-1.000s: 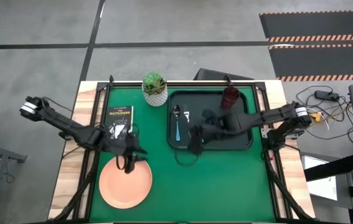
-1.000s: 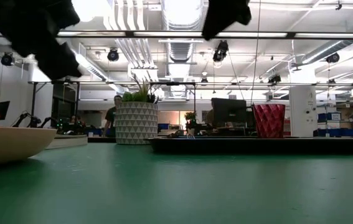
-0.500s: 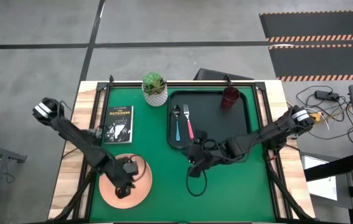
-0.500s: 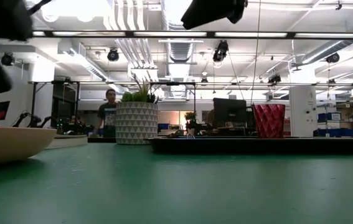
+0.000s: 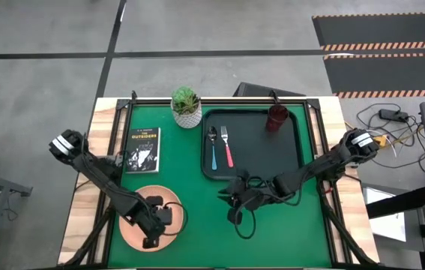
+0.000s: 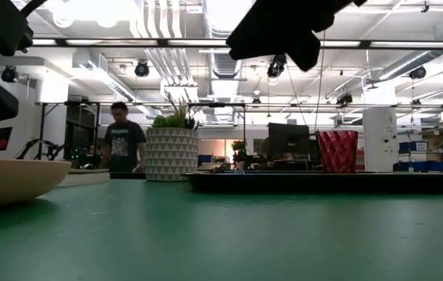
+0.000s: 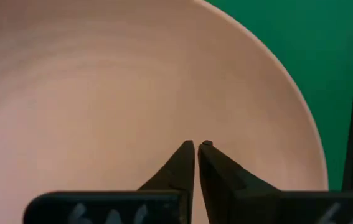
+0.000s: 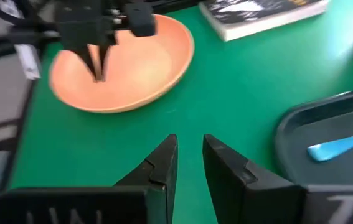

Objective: Pick and place plate/cup/fork/spoon on tray
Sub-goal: Put the orange plate on the black tray to the right of the pink fork

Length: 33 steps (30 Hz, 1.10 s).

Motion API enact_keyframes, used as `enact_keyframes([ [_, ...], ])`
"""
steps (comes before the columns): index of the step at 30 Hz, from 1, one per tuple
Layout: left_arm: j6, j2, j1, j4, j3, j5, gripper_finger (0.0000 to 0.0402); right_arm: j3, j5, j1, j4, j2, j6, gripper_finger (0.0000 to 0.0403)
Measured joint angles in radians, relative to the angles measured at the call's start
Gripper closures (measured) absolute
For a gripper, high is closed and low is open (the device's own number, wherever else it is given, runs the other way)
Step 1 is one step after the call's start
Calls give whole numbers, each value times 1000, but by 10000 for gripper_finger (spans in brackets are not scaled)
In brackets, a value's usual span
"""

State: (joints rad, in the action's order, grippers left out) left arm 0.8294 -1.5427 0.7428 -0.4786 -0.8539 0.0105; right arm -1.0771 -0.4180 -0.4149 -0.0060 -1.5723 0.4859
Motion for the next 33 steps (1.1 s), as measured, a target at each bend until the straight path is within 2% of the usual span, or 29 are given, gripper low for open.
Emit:
enact_keyframes([
  [4,-21,-9,-9,13,0,-6,397,49,25,0,68,0,50,327],
  [12,-220,-9,-52,224,5,-8,396,85,25,-6,102,0,132,310],
  [18,-242,-7,-63,175,9,18,396,86,23,-40,102,0,151,313],
  [21,-281,-20,-77,200,27,51,396,86,-24,-66,102,0,151,318],
  [26,-344,-44,-106,345,52,45,396,86,-124,-97,102,0,151,325],
  [29,-388,-56,-118,381,58,22,396,86,-133,-107,103,0,163,328],
  [33,-536,-56,-143,509,52,38,396,86,-133,-113,114,-11,195,330],
])
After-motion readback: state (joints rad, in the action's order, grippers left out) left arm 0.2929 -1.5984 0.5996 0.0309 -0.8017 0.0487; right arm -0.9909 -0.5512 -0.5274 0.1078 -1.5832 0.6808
